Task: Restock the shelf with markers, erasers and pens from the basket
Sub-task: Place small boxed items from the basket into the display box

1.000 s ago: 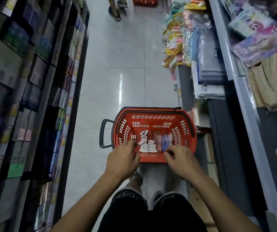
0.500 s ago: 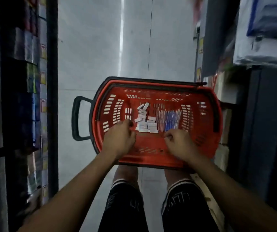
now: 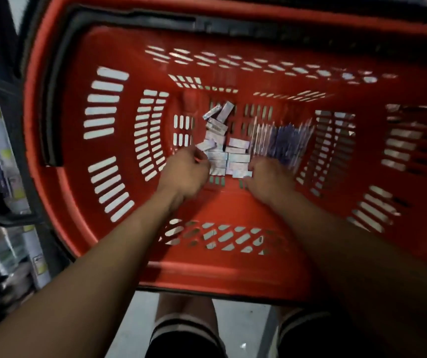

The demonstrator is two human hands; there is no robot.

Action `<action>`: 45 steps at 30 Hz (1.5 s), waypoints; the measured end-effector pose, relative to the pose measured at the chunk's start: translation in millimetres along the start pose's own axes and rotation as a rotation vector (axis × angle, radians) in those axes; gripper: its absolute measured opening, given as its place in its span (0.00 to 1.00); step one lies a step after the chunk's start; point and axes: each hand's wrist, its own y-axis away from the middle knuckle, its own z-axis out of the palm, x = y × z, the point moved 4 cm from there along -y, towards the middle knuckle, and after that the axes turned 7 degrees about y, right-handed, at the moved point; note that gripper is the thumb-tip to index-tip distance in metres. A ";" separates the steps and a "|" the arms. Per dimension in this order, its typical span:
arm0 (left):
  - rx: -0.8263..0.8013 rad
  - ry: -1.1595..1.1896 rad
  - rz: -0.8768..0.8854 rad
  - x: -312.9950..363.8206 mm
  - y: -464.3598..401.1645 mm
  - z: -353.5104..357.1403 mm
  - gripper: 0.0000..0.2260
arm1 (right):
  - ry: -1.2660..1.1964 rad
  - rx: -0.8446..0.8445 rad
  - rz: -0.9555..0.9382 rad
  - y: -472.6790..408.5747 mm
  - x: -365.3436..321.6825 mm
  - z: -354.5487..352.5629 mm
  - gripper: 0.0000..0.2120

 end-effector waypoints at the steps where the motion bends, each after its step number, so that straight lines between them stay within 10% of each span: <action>1: -0.005 0.003 -0.004 -3.8 -4.4 3.1 0.03 | 0.033 0.009 0.003 -3.6 -1.7 5.3 0.15; 16: -0.083 0.060 -0.052 -5.9 -11.7 14.4 0.06 | 0.236 0.107 -0.134 -11.8 -12.8 8.9 0.03; 29: -0.222 0.625 -0.246 -0.3 -9.1 24.6 0.04 | -0.829 -0.122 -0.003 16.9 -26.8 0.2 0.06; 35: -0.147 0.720 -0.282 0.5 -15.3 21.2 0.03 | -0.146 0.232 -0.051 -8.5 -11.5 -7.5 0.11; 45: -0.125 0.767 -0.272 -1.5 -16.2 27.7 0.06 | 0.305 0.279 -0.104 -30.4 -17.4 -3.1 0.07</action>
